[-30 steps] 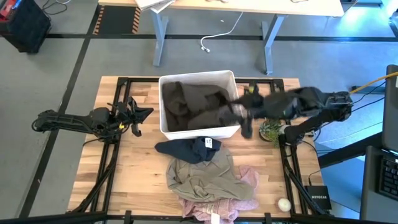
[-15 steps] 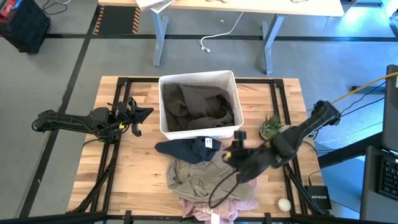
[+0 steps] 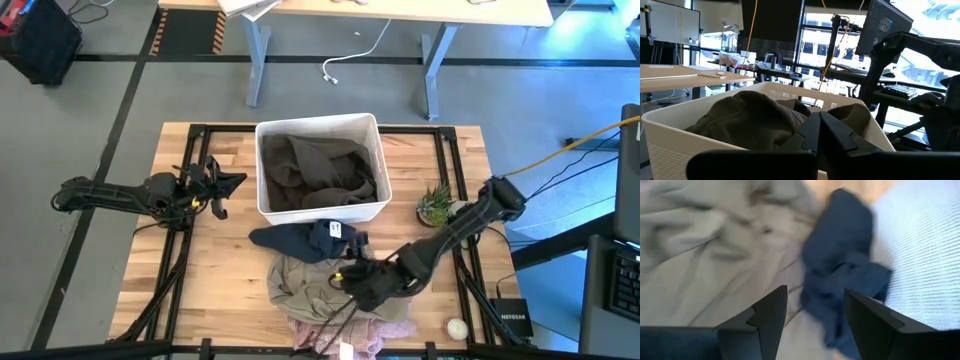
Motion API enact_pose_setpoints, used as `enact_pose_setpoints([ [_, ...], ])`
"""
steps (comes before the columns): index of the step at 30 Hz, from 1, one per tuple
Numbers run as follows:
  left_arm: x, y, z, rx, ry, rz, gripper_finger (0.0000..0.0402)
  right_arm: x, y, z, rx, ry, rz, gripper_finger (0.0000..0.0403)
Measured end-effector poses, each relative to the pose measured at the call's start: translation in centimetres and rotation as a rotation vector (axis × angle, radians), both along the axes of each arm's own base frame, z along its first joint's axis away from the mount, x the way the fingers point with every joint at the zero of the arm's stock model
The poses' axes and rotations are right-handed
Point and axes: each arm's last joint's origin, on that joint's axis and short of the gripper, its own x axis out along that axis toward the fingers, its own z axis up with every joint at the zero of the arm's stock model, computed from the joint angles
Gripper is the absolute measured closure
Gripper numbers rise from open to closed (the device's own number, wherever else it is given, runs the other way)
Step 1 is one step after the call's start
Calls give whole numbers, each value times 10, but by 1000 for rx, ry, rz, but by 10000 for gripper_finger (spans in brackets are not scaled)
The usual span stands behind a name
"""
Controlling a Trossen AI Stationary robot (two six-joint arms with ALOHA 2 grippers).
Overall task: Sort clothes
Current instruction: Put the blue shorts into the laundry bin
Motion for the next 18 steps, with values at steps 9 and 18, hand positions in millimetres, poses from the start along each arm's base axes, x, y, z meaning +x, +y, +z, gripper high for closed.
enact_pose_setpoints([
  [9,0,0,0,0,1,0,398,44,-35,-49,-26,84,-155,194],
  [18,0,0,0,0,1,0,398,65,-61,-89,-40,184,-227,250],
])
